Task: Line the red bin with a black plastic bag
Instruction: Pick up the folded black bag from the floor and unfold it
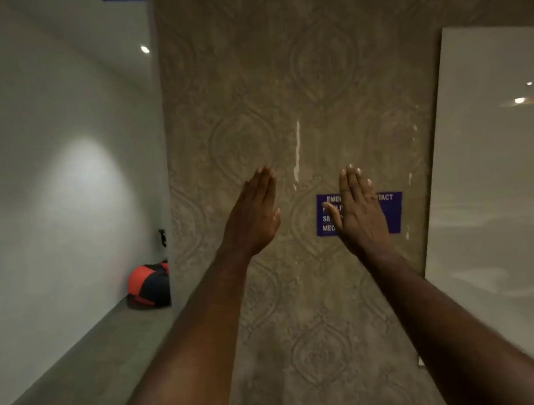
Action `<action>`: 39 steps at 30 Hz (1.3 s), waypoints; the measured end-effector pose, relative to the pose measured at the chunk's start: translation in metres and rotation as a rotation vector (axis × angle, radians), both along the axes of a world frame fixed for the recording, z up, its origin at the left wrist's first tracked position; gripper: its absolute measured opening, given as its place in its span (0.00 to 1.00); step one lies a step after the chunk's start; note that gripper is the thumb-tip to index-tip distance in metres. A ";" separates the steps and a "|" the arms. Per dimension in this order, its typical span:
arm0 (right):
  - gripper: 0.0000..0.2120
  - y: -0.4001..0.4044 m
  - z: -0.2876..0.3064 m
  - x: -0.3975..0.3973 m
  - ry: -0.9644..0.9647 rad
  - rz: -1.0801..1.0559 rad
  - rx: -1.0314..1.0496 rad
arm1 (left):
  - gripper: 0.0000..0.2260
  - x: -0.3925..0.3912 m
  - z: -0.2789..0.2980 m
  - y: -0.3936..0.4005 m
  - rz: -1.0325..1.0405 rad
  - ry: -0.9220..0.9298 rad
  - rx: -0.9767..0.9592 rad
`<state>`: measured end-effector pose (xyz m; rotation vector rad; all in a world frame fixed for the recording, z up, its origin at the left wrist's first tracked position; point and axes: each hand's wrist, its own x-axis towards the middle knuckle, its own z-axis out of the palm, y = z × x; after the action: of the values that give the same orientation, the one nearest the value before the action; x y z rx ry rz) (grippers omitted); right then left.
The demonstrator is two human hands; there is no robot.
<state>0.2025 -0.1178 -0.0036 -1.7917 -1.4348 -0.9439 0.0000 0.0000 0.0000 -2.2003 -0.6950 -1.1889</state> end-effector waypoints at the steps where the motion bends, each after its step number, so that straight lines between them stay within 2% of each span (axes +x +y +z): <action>1: 0.38 0.004 -0.014 0.005 0.022 -0.015 -0.025 | 0.31 0.012 -0.012 0.003 0.029 0.024 -0.002; 4: 0.37 0.013 -0.076 0.027 0.036 -0.041 -0.106 | 0.30 0.050 -0.068 0.008 0.001 0.089 -0.035; 10: 0.36 0.011 -0.221 0.071 0.170 -0.021 -0.247 | 0.31 0.130 -0.209 -0.002 -0.053 0.243 -0.241; 12: 0.35 0.004 -0.282 0.103 0.217 -0.028 -0.322 | 0.31 0.169 -0.267 -0.011 -0.091 0.327 -0.336; 15: 0.35 -0.014 -0.346 0.131 0.271 -0.045 -0.395 | 0.31 0.195 -0.329 -0.022 -0.112 0.377 -0.379; 21: 0.36 -0.045 -0.502 0.220 0.365 -0.156 -0.587 | 0.32 0.270 -0.486 -0.042 -0.129 0.476 -0.620; 29: 0.34 -0.064 -0.722 0.282 0.447 -0.197 -0.791 | 0.28 0.289 -0.709 -0.053 -0.159 0.554 -0.900; 39: 0.30 -0.051 -1.027 0.256 0.571 0.024 -1.092 | 0.26 0.274 -0.983 -0.044 -0.125 0.616 -1.069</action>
<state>0.4588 -0.1685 -1.0306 -2.4554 -1.6643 0.5221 0.2740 -0.0441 -0.9835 -3.2571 -1.0559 -0.0344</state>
